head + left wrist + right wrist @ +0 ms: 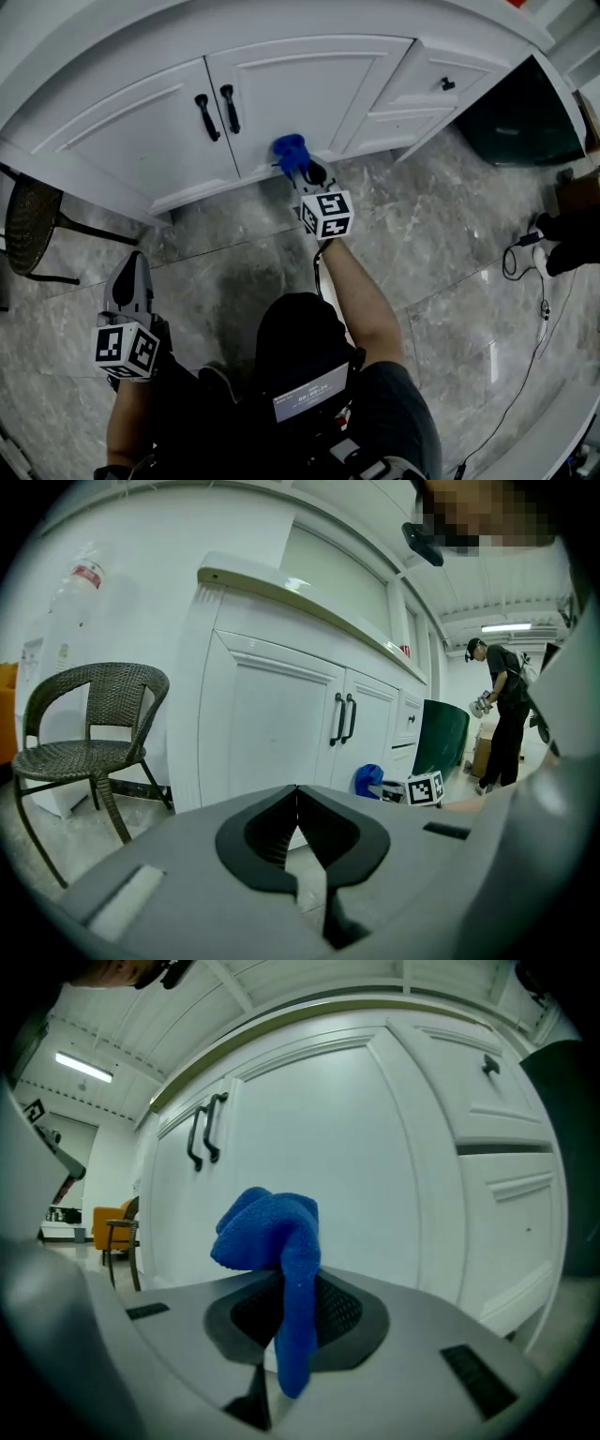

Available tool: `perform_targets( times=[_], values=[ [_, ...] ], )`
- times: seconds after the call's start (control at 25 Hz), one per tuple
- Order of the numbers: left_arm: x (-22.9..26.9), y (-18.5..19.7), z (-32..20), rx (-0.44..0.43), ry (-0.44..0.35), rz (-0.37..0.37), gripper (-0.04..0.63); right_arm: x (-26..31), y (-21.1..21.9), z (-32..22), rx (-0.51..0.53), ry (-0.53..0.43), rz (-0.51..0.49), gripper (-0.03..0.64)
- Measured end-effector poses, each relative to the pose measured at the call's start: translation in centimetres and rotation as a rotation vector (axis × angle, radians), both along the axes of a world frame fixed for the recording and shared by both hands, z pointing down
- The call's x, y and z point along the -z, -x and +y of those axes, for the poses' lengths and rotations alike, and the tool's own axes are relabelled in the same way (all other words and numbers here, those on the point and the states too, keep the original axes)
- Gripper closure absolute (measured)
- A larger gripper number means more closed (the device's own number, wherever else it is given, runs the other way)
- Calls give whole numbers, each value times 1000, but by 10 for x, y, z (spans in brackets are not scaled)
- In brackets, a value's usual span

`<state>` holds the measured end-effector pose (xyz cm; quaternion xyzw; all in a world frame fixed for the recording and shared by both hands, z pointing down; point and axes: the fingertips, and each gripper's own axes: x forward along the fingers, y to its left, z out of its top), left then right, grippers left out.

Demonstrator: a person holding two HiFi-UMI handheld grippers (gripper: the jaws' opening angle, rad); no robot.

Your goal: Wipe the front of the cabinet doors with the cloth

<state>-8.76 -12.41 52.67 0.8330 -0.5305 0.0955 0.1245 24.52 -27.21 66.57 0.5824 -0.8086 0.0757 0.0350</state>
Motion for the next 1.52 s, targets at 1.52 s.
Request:
perform_targets(
  times=[1.52],
  values=[
    [-22, 24, -3, 18, 40, 10, 592, -47, 120, 4, 245, 54, 3, 568]
  ],
)
